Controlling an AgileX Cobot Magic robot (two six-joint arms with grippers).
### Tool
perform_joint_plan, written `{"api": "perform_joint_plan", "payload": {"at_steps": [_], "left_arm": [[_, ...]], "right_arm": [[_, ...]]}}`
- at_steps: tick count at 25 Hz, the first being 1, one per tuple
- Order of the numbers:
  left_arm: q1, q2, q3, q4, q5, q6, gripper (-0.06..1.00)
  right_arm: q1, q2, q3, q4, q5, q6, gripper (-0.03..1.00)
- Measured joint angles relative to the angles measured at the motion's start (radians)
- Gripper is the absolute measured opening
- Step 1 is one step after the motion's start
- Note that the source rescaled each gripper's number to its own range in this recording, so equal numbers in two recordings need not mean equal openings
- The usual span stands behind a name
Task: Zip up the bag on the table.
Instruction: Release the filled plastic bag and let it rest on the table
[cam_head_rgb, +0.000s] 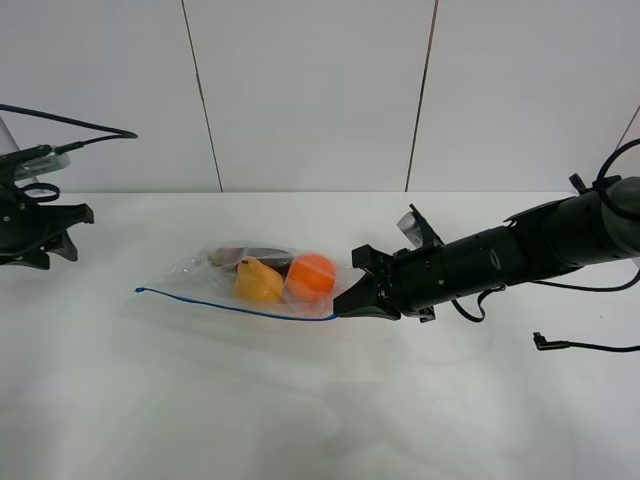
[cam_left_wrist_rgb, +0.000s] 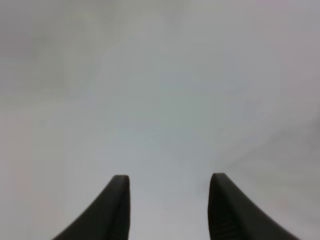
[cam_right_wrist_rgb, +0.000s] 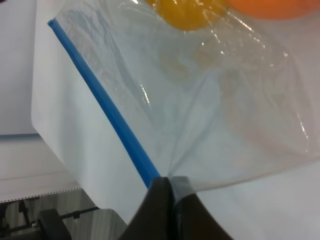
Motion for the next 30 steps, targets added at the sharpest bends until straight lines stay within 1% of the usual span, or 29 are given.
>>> {"api": "perform_joint_plan", "payload": {"at_steps": [3, 6, 9, 12, 14, 17, 20, 23, 27, 30], "left_arm": [[0.032, -0.028, 0.0, 0.001, 0.051, 0.051, 0.67], [0.033, -0.092, 0.0, -0.011, 0.056, 0.133, 0.67], [0.014, -0.175, 0.0, -0.089, 0.054, 0.23, 0.67], [-0.032, -0.252, 0.0, -0.178, 0.056, 0.338, 0.67], [-0.069, -0.306, 0.0, -0.203, 0.062, 0.372, 0.67], [-0.105, -0.387, 0.0, -0.213, 0.069, 0.387, 0.67], [-0.12, -0.474, 0.018, -0.216, 0.071, 0.388, 0.67], [-0.123, -0.574, 0.075, -0.217, 0.056, 0.39, 0.67], [-0.123, -0.734, 0.187, -0.219, 0.019, 0.39, 0.67], [-0.123, -0.867, 0.255, -0.222, 0.016, 0.39, 0.67]], "right_arm": [[0.0, 0.0, 0.0, 0.0, 0.0, 0.0, 0.0], [0.0, 0.0, 0.0, 0.0, 0.0, 0.0, 0.0], [0.0, 0.0, 0.0, 0.0, -0.001, 0.0, 0.0], [0.0, 0.0, 0.0, 0.0, -0.002, 0.0, 0.0], [0.0, 0.0, 0.0, 0.0, -0.002, 0.0, 0.0], [0.0, 0.0, 0.0, 0.0, -0.002, 0.0, 0.0], [0.0, 0.0, 0.0, 0.0, -0.002, 0.0, 0.0], [0.0, 0.0, 0.0, 0.0, -0.001, 0.0, 0.0], [0.0, 0.0, 0.0, 0.0, -0.001, 0.0, 0.0], [0.0, 0.0, 0.0, -0.008, -0.001, 0.0, 0.0]]}}
